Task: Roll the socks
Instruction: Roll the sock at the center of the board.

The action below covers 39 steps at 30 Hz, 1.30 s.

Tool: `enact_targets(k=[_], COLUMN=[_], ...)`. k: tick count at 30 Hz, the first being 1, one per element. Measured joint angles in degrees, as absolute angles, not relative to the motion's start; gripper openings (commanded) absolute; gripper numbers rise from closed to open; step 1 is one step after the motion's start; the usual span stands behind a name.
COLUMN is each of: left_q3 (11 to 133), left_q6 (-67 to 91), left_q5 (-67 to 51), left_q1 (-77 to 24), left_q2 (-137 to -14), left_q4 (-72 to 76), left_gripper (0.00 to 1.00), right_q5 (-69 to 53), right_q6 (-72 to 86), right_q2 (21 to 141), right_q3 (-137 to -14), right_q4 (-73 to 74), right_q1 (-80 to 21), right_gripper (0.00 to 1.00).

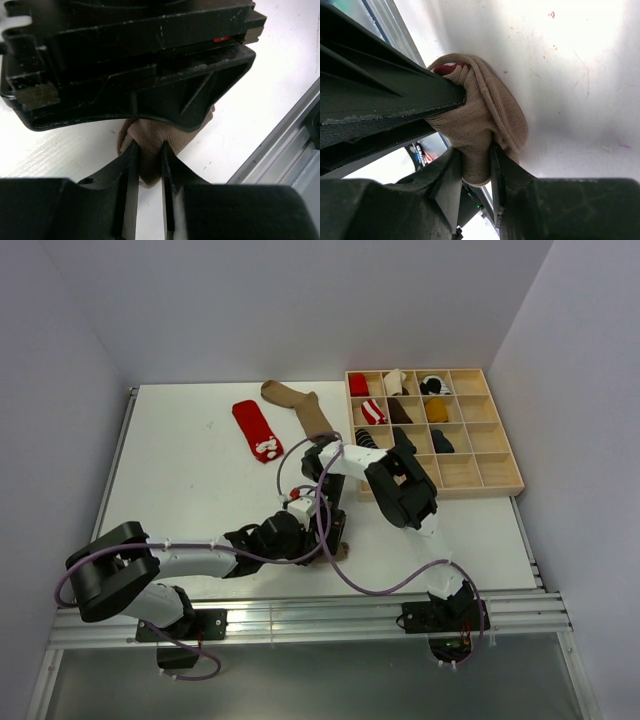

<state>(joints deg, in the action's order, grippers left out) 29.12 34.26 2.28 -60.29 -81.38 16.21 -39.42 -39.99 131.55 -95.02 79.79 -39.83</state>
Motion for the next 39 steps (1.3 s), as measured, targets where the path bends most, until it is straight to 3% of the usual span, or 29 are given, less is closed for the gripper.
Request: enact_targets(k=[8, 24, 39], left_q3=[32.0, 33.5, 36.9], left_q6=[38.2, 42.7, 42.0], left_q5=[2.2, -1.7, -5.5], left_q1=[-59.9, -55.3, -53.6], left_q2=[-83.0, -85.3, -88.0], left_q4=[12.6, 12.5, 9.7], left_gripper=[0.0, 0.0, 0.0], right_q5=[-39.7, -39.6, -38.0], right_q6=[-36.9, -32.4, -29.7], right_q2=[129.9, 116.4, 93.9], right_q3=[-93.1, -80.4, -66.3], right_q4=[77.9, 59.0, 42.6], right_q1=[-38.8, -33.2, -22.7], right_gripper=[0.54, 0.59, 0.61])
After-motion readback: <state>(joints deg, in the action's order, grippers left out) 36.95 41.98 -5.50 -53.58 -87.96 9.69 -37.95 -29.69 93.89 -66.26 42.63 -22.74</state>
